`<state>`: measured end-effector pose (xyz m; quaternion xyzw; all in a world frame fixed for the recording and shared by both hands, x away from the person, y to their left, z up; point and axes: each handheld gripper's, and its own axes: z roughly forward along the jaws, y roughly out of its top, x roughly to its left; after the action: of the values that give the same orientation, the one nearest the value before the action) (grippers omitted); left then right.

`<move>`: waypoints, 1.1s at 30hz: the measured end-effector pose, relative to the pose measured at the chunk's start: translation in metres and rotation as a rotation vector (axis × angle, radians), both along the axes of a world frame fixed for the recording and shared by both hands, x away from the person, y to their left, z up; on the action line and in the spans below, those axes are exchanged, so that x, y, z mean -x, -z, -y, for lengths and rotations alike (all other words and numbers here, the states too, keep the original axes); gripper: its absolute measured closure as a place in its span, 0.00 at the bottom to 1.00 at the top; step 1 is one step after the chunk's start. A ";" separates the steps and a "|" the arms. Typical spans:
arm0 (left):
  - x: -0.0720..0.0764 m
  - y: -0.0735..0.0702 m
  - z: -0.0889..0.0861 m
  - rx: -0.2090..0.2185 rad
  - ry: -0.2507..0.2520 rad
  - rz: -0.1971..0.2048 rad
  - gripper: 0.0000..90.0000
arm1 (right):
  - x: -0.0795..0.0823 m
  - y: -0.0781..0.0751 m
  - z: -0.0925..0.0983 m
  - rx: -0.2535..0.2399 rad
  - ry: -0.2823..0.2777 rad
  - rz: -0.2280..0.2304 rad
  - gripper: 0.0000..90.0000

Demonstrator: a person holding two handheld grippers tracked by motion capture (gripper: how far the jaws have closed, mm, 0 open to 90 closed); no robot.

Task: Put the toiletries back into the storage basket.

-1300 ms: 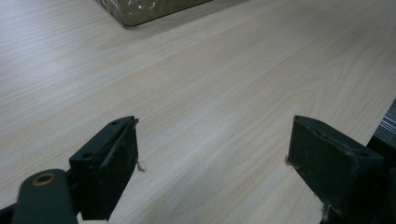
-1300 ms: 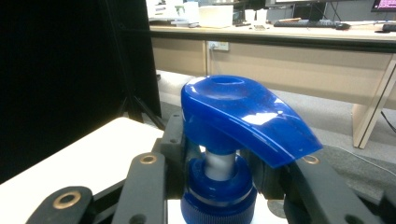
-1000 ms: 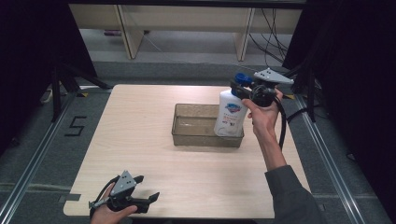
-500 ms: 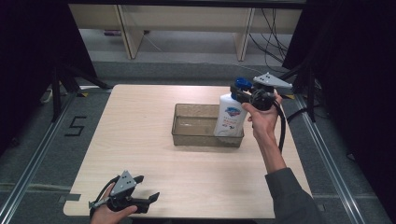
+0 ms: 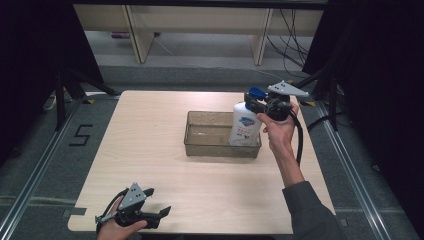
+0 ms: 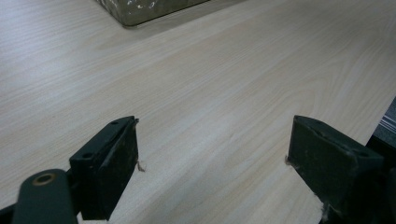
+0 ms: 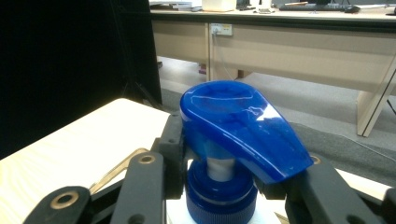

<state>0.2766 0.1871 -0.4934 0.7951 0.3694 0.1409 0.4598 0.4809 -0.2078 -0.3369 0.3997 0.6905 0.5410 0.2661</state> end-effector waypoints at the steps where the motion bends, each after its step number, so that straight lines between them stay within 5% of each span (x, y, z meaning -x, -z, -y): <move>1: 0.000 0.000 0.000 -0.008 0.004 0.002 0.17 | 0.000 0.000 0.000 0.003 0.001 0.002 0.68; 15: 0.001 0.000 0.001 -0.004 -0.006 -0.004 0.17 | 0.002 0.003 -0.003 0.029 0.000 0.027 0.67; 17: 0.001 0.000 0.001 -0.005 -0.006 -0.005 0.17 | 0.002 0.003 -0.003 0.024 0.031 0.007 0.50; 23: 0.000 0.000 0.000 -0.010 0.007 0.000 0.17 | 0.005 0.003 0.003 -0.010 0.014 -0.024 0.36; 33: 0.001 0.000 0.001 -0.008 0.001 -0.003 0.17 | 0.016 0.001 0.006 -0.021 0.036 -0.036 0.30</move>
<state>0.2757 0.1861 -0.4934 0.7974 0.3694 0.1411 0.4559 0.4652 -0.2142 -0.3375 0.4248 0.6820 0.5361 0.2590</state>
